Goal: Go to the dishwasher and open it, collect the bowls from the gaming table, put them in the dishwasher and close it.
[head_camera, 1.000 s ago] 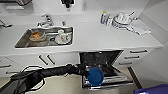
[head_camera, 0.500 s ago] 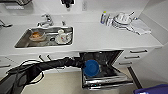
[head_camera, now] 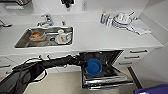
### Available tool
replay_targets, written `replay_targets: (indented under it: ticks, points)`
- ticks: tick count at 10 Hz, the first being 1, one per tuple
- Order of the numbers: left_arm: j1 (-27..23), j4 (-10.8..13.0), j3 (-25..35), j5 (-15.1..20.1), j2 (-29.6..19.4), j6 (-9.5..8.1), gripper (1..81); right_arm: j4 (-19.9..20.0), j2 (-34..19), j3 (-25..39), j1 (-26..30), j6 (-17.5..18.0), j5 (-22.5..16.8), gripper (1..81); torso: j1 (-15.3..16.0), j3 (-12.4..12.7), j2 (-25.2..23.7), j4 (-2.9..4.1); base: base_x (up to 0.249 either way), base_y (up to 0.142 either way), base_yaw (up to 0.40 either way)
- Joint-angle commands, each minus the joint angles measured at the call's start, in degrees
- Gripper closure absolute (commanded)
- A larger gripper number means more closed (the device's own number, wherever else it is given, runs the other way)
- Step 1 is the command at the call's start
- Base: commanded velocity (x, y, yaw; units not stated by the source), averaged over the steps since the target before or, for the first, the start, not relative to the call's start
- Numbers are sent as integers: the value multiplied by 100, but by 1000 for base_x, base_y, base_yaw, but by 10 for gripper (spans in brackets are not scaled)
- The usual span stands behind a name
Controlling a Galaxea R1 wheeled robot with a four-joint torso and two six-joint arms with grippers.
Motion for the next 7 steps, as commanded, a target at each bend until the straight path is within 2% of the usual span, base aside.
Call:
replay_targets:
  ticks: [1, 3, 4, 7]
  points:
    - [-1038, -120, 186, 106, 22, 16, 811, -64, -139, 93, -82, 0, -462, 811, 0, 0, 0, 0, 0, 0, 0]
    - [-1038, -120, 186, 106, 66, 16, 811, -73, -139, 93, -82, 0, -462, 811, 0, 0, 0, 0, 0, 0, 0]
    - [-1038, -129, 186, 106, 66, 16, 10, -73, -148, 93, -82, 0, -462, 811, 0, 0, 0, 0, 0, 0, 0]
    - [-986, -120, 211, 106, 39, 7, 10, -73, -148, 93, -82, 0, -462, 811, 0, -2, 2, 0, 0, 0, 0]
